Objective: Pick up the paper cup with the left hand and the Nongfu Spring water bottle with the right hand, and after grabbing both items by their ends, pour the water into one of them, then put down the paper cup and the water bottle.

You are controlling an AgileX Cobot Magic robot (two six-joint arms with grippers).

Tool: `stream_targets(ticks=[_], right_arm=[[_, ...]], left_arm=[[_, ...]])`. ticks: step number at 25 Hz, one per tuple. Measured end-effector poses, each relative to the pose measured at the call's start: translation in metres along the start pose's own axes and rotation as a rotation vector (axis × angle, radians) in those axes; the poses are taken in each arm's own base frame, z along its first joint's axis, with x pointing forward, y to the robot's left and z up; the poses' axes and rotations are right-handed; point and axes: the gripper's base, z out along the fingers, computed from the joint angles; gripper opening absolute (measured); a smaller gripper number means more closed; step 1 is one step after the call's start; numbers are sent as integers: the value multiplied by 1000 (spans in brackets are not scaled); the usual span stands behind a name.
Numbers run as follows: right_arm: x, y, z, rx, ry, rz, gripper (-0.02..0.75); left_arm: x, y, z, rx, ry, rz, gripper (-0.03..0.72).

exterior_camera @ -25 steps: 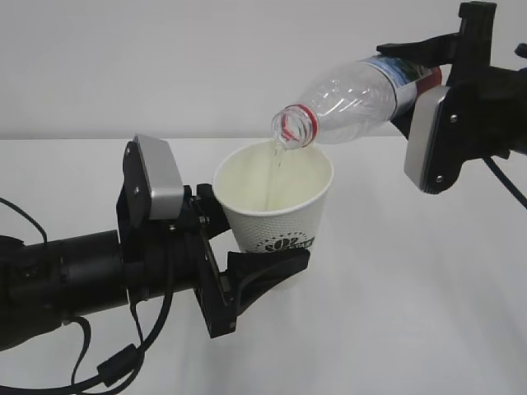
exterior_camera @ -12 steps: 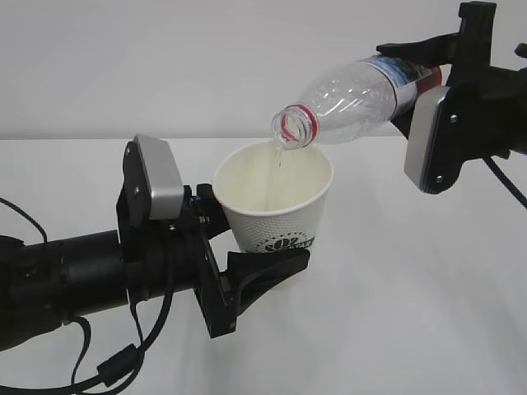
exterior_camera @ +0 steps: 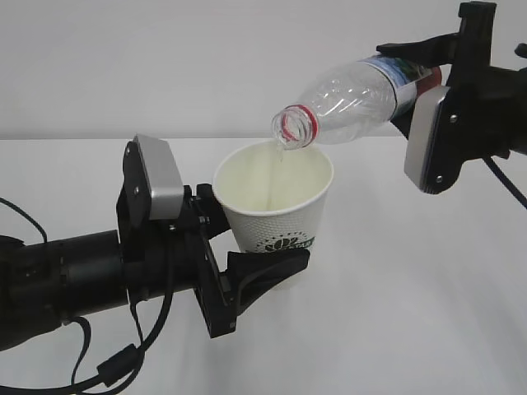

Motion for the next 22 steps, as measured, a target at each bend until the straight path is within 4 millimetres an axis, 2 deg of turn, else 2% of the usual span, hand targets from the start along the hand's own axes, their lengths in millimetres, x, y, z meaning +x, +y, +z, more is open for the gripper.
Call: stream_targets(ticks=[22], right_arm=[[0, 0, 0, 0, 0, 0, 449]], left_arm=[[1, 0, 0, -2, 3, -2, 554]])
